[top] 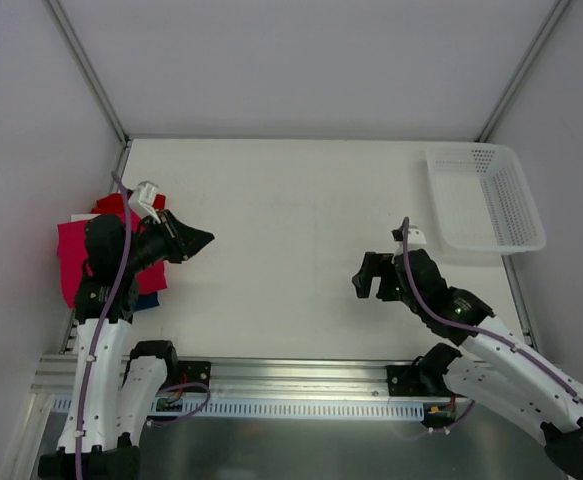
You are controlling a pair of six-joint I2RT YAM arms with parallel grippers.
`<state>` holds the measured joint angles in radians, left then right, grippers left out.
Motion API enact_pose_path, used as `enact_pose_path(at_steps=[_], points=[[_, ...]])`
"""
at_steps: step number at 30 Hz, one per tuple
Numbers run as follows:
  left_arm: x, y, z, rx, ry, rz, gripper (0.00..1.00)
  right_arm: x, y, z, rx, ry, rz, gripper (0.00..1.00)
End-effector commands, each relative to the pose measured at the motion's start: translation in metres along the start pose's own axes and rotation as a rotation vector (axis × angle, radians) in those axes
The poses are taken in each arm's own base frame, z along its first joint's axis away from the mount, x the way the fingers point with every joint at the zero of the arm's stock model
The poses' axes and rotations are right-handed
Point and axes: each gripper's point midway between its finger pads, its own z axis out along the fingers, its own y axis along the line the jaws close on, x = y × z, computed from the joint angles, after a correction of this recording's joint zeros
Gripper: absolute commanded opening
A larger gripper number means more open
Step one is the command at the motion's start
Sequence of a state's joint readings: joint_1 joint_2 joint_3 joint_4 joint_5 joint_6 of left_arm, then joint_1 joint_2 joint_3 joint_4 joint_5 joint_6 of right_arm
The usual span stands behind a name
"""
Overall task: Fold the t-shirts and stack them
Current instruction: Neatly place the folded tshirt to the corner
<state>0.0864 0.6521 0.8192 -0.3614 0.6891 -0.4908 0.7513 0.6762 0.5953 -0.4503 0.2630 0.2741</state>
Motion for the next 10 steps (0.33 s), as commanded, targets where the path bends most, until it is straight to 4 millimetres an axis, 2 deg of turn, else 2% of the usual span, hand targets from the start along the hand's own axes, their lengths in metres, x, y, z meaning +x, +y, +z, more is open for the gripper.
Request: enact_pose_path(at_steps=[1, 3, 4, 6, 7, 8, 9, 10], points=[[0.020, -0.044, 0.005, 0.273, 0.087, 0.082, 0.11, -0.011, 0.008, 0.005, 0.007, 0.006, -0.011, 1.00], [0.041, -0.041, 0.014, 0.270, 0.153, 0.046, 0.11, -0.011, 0.011, 0.010, 0.013, 0.021, -0.012, 0.99], [0.044, -0.043, 0.015, 0.281, 0.170, 0.037, 0.11, -0.010, 0.011, 0.013, 0.023, 0.031, -0.011, 0.99], [0.046, -0.033, 0.024, 0.206, 0.154, 0.002, 0.08, -0.005, 0.010, 0.020, 0.040, 0.053, -0.012, 0.99], [0.053, -0.036, 0.027, 0.197, 0.167, 0.005, 0.08, -0.004, 0.011, 0.022, 0.040, 0.054, -0.020, 0.99], [0.052, -0.028, 0.033, 0.138, 0.141, 0.008, 0.08, -0.004, 0.011, 0.024, 0.039, 0.047, -0.016, 0.99], [0.059, -0.023, 0.039, 0.106, 0.161, -0.006, 0.08, -0.004, 0.009, 0.025, 0.052, 0.040, -0.015, 1.00], [0.072, -0.030, 0.044, 0.112, 0.203, 0.006, 0.09, -0.003, 0.006, 0.023, 0.065, 0.044, -0.020, 0.99]])
